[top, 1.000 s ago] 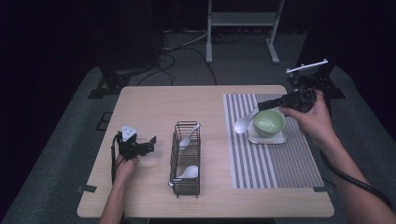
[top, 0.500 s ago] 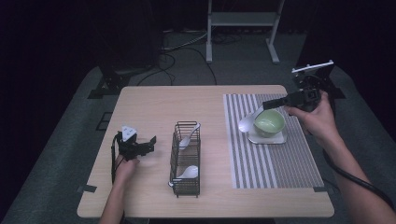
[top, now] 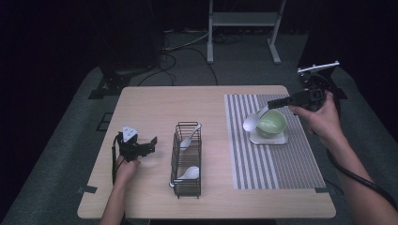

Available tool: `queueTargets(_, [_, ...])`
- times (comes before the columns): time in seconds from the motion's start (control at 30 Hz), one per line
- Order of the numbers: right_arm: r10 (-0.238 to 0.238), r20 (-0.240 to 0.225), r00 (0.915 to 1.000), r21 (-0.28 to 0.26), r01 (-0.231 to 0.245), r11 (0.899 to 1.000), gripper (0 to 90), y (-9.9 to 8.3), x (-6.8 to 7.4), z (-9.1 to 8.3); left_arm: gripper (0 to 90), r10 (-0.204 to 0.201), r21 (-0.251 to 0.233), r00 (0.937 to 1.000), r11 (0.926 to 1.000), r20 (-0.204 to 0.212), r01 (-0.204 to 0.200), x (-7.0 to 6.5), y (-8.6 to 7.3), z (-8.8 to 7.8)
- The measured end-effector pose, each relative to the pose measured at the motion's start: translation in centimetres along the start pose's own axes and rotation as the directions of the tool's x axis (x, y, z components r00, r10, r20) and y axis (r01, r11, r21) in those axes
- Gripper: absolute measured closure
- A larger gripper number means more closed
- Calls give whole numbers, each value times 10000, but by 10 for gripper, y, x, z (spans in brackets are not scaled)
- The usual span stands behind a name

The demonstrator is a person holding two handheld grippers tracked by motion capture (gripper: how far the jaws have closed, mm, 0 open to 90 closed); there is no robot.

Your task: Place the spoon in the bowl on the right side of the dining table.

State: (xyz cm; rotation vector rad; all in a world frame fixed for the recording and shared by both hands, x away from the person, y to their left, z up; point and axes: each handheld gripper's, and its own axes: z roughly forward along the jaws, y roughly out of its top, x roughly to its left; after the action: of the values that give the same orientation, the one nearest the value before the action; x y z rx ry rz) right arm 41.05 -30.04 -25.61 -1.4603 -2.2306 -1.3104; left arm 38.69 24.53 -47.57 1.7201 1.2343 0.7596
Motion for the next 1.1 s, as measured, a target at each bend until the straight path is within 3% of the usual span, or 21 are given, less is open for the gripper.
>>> queueTargets(1.1, [954,547,9939,-326,-937,9951,853,-1,-39,-9,0,42,28,10000,10000,-42,-42,0,0,0])
